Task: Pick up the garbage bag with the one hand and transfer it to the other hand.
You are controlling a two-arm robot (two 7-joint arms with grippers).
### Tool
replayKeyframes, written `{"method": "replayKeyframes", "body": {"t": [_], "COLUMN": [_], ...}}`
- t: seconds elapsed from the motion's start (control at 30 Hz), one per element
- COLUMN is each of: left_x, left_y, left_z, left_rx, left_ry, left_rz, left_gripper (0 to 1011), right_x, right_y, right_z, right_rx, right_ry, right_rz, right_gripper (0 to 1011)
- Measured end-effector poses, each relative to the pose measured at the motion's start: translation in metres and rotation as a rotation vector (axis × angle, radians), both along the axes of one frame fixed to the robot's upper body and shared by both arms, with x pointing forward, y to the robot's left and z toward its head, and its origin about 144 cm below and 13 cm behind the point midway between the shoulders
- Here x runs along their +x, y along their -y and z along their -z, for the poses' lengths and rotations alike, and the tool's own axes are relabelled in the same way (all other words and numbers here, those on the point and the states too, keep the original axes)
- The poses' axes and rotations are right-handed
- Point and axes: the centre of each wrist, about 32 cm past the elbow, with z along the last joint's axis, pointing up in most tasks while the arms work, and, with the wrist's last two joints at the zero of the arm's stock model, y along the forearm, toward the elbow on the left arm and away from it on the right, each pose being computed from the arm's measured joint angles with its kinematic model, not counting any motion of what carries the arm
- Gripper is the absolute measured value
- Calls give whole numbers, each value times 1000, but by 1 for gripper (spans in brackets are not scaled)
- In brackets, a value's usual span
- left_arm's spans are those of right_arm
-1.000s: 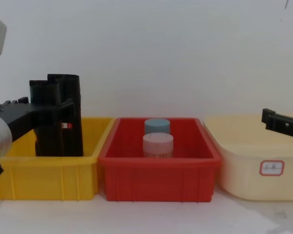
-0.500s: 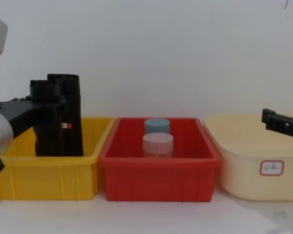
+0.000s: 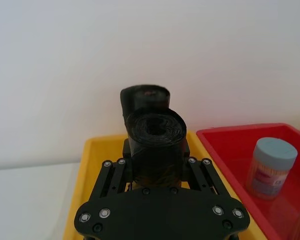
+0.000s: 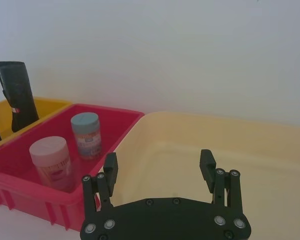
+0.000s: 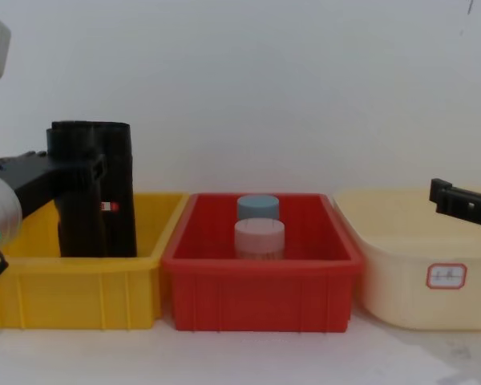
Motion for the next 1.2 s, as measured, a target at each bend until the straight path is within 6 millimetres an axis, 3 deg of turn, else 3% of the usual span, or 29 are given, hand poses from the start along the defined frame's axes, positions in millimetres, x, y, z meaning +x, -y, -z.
{"method": "replayKeyframes", "body": {"t": [0.57, 1.2], "left_x": [-1, 2], "left_y": [15, 57], "left_z": [-34, -70], "left_rx": [25, -1], "left_ry": [125, 231], "left_rz": [133, 397], "left_gripper": [481, 481], "right_x": [0, 0], "right_y": [0, 0], "right_z": [0, 0], "right_rx": [0, 0], "right_ry": [0, 0], "right_rz": [0, 0], "right_gripper": [1001, 1001]}}
